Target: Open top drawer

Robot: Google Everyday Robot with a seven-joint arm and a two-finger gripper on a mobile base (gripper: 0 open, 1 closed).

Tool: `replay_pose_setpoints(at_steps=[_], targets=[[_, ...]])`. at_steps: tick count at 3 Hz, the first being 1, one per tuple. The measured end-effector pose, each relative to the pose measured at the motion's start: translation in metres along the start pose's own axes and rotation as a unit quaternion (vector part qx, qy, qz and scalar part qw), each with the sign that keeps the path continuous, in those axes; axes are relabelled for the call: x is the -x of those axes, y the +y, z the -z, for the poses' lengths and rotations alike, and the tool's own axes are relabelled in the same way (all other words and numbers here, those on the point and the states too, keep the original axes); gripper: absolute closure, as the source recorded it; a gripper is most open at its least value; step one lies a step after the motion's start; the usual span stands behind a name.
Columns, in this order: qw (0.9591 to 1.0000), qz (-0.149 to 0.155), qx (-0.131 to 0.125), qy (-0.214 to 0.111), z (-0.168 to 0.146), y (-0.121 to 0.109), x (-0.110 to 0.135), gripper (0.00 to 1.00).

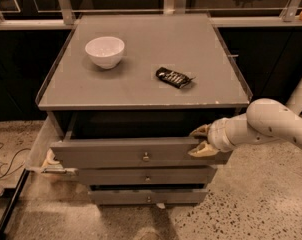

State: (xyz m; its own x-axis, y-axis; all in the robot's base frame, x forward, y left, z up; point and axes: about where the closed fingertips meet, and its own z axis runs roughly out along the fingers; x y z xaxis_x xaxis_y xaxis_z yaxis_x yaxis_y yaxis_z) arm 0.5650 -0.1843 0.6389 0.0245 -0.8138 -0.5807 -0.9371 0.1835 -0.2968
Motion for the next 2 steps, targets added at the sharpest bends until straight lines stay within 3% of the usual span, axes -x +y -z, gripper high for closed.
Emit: replay_pose_setpoints(at_steps=[1,2], targets=[[1.0000,0.000,0.000,0.000,0.000,0.000,0.002,0.39],[0.9998,-0.019,0.005,-0.004,0.011,0.021,-0.010,0.61]])
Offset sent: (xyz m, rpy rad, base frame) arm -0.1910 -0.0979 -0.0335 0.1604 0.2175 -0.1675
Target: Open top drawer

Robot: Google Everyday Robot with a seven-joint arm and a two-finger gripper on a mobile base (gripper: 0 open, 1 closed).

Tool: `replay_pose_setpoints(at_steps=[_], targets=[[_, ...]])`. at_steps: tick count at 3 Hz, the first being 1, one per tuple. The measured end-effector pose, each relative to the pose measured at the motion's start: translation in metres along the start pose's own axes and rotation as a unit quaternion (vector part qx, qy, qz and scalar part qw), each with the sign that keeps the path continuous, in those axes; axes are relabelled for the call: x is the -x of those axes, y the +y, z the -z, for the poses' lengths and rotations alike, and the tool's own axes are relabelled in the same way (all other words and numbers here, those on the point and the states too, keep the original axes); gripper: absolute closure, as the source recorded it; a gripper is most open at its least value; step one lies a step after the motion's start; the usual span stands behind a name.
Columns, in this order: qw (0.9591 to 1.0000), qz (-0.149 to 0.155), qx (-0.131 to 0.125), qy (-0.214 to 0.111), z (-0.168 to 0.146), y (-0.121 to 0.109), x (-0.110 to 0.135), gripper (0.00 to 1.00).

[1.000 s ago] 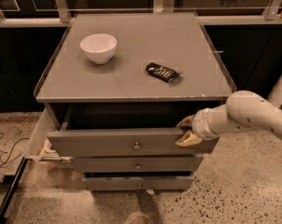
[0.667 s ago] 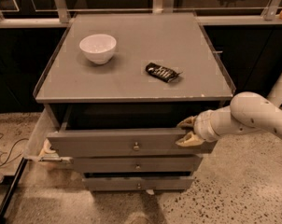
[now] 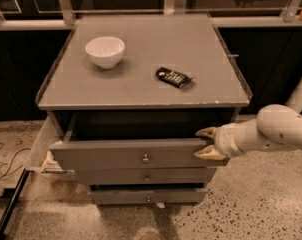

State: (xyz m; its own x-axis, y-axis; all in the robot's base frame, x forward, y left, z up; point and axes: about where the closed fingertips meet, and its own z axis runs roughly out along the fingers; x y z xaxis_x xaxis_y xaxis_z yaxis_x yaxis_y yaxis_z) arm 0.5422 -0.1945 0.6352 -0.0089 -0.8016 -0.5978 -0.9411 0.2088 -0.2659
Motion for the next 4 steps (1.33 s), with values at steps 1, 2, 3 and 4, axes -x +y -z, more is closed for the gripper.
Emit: replay_pose_setpoints(at_steps=[1,2,3,4], targets=[[1.0000,0.000,0.000,0.000,0.004,-0.002,0.004,0.85],[1.0000,0.003,0.002,-0.005,0.008,0.002,0.010,1.00],[1.0000,-0.005,0.004,-0.007,0.015,0.015,0.005,1.00],[0.9998,-0.015,0.008,-0.007,0.020,0.032,0.002,1.00]])
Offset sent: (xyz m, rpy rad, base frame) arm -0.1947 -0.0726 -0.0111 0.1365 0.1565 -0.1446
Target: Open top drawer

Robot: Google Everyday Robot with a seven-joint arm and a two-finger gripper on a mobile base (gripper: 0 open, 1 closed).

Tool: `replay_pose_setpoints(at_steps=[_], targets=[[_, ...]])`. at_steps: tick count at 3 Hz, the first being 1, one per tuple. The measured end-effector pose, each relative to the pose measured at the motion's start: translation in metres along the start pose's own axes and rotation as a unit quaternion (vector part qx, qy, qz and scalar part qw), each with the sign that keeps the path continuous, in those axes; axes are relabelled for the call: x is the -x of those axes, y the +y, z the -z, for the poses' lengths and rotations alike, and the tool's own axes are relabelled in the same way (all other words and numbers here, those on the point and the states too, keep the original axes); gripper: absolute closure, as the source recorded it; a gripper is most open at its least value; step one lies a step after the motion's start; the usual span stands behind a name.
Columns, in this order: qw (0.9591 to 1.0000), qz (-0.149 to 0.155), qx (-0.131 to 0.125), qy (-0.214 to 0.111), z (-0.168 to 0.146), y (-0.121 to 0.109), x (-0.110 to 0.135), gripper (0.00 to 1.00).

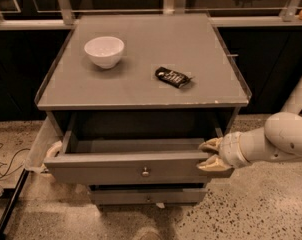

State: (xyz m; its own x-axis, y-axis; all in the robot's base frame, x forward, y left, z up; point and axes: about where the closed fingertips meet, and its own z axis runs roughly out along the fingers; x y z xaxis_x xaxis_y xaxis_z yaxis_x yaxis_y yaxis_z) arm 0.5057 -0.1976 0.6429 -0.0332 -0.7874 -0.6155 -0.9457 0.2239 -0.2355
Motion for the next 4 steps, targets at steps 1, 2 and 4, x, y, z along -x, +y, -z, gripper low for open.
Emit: replay_pose_setpoints(at_steps=[1,2,4], targets=[[0.9999,-0.011,0.001,0.001,0.0031,0.0138,-0.0017,1.00],[0.9999,-0.011,0.001,0.001,0.0031,0.0139,-0.0017,0.81],[0.9999,-0.013,0.003,-0.005,0.0046,0.0159,0.0000,0.34]])
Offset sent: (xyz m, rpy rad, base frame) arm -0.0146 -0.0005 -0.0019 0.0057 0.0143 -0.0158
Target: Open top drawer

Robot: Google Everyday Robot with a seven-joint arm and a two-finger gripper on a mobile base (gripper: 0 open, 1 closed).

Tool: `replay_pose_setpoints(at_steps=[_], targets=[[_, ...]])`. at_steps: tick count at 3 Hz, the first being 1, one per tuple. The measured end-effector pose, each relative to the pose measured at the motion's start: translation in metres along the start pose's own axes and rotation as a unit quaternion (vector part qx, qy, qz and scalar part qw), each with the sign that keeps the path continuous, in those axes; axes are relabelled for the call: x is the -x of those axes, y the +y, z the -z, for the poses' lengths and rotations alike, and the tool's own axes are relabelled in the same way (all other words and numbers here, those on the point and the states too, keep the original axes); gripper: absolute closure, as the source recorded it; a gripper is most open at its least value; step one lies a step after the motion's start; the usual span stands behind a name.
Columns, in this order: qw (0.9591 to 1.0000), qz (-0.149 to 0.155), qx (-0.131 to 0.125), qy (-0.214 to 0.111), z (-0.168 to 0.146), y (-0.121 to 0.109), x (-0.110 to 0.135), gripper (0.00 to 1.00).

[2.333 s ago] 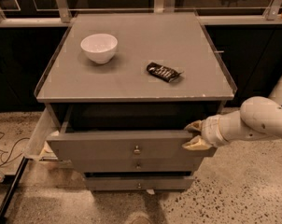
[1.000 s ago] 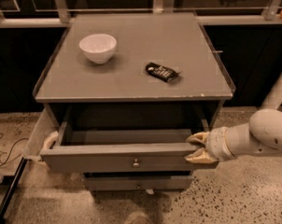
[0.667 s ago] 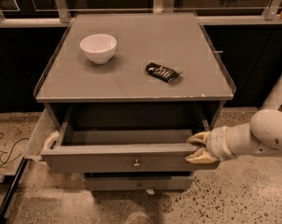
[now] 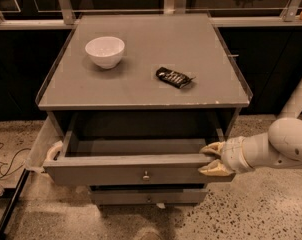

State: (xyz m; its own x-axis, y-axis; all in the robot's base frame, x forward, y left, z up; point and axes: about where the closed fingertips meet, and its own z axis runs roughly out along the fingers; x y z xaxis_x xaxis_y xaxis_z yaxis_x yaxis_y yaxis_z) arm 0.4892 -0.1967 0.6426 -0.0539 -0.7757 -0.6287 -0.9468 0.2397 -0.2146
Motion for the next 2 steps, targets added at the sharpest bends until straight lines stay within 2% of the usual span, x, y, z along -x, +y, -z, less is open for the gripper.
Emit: replay_pose_setpoints(at_steps=[1,2], targets=[[0.9999,-0.002,0.010,-0.010,-0.002,0.011,0.003,0.29],[0.9992,0.001,0.024,-0.033,-0.002,0.040,0.014,0.52]])
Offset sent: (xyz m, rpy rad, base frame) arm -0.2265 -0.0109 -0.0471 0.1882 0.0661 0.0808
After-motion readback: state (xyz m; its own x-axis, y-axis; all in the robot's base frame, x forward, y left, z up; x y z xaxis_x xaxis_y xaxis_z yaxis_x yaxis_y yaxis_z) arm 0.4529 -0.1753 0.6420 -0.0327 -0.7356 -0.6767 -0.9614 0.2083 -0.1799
